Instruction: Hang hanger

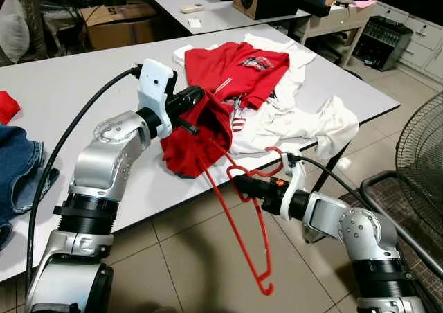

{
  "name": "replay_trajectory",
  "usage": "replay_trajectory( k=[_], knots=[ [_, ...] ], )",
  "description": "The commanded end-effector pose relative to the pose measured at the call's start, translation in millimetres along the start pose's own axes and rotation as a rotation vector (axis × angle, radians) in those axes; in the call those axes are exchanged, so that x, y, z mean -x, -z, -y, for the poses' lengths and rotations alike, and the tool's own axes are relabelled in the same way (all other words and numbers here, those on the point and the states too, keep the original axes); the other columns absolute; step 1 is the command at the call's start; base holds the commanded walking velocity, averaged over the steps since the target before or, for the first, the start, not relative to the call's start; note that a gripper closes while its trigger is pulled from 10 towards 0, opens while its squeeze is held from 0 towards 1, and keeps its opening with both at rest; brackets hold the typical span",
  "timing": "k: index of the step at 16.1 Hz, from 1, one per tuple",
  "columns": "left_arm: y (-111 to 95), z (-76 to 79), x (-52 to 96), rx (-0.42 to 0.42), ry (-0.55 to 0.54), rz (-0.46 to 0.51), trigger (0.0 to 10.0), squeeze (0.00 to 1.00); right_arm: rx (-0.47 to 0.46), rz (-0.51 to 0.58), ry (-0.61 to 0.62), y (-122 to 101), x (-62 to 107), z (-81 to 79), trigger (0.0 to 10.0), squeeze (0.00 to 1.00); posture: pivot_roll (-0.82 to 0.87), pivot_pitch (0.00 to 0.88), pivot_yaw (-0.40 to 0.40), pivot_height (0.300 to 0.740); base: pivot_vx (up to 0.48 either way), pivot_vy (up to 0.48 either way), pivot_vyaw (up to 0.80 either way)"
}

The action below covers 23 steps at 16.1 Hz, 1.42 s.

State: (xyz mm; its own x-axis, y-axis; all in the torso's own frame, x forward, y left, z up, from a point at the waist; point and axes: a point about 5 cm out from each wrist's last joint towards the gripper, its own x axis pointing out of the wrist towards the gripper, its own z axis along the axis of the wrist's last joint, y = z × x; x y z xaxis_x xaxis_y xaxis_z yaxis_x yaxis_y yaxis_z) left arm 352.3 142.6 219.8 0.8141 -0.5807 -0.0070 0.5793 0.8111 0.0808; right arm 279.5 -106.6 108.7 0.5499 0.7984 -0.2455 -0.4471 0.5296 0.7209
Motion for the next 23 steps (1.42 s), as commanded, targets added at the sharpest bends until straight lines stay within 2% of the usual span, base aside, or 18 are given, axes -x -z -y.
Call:
replay_trajectory(
  k=[1,4,6,8,10,11,12,14,17,18,21,23],
  knots=[
    [-12,0.1,-3.6,-0.006,0.007,0.046,0.0,0.0,0.041,0.004,-0.011,-4,-1.8,-3.9,10.0,0.0,0.02,0.0,-0.046,0.74,0.0,0.0,0.0],
    [-11,11.7,-0.9,-0.018,0.113,0.006,0.0,0.0,0.043,0.104,0.023,-21,-10.1,2.7,10.0,0.0,0.03,0.0,-0.057,0.74,0.0,0.0,0.0],
    [-7,13.0,2.3,-0.023,0.128,-0.03,0.0,0.0,0.002,0.172,0.003,-34,-12.9,2.3,10.0,0.0,0.04,0.0,-0.061,0.74,0.0,0.0,0.0],
    [-5,14.3,6.7,-0.031,0.148,-0.054,0.0,0.0,-0.073,0.225,-0.017,-42,-13.7,5.1,10.0,0.0,0.04,0.0,-0.066,0.74,0.0,0.0,0.0],
    [-10,18.5,8.9,-0.003,0.179,-0.039,0.0,0.0,-0.16,0.23,-0.004,-40,-13.9,12.6,10.0,0.0,0.04,0.0,-0.066,0.74,0.0,0.0,0.0],
    [-22,21.1,9.4,0.055,0.194,0.013,0.0,0.0,-0.219,0.218,0.02,-33,-14.2,19.4,10.0,0.0,0.04,0.0,-0.067,0.74,0.0,0.0,0.0],
    [-27,20.1,9.8,0.081,0.188,0.036,0.0,0.0,-0.232,0.224,0.027,-32,-14.0,21.0,10.0,0.0,0.05,0.0,-0.067,0.74,0.0,0.0,0.0],
    [-32,8.6,10.6,0.088,0.113,0.047,0.0,0.0,-0.265,0.274,0.002,-36,-9.9,18.8,10.0,0.0,0.05,0.0,-0.066,0.74,0.0,0.0,0.0],
    [-36,4.2,14.6,0.107,0.11,0.052,0.0,0.0,-0.318,0.37,-0.003,-50,-0.4,19.8,10.0,0.0,0.04,0.0,-0.056,0.74,0.0,0.0,0.0],
    [-39,3.9,15.9,0.109,0.111,0.058,0.0,0.0,-0.337,0.405,-0.013,-56,2.9,17.3,10.0,0.0,0.03,0.0,-0.054,0.74,0.0,0.0,0.0],
    [-45,-4.2,16.1,0.046,0.069,0.063,0.0,0.0,-0.312,0.465,-0.072,-73,15.5,0.4,10.0,0.0,0.03,0.0,-0.054,0.74,0.0,0.0,0.0],
    [-46,-2.5,15.1,0.06,0.078,0.076,0.0,0.0,-0.406,0.518,-0.073,-75,21.1,3.7,10.0,0.0,0.03,0.0,-0.055,0.74,0.0,0.0,0.0]
  ],
)
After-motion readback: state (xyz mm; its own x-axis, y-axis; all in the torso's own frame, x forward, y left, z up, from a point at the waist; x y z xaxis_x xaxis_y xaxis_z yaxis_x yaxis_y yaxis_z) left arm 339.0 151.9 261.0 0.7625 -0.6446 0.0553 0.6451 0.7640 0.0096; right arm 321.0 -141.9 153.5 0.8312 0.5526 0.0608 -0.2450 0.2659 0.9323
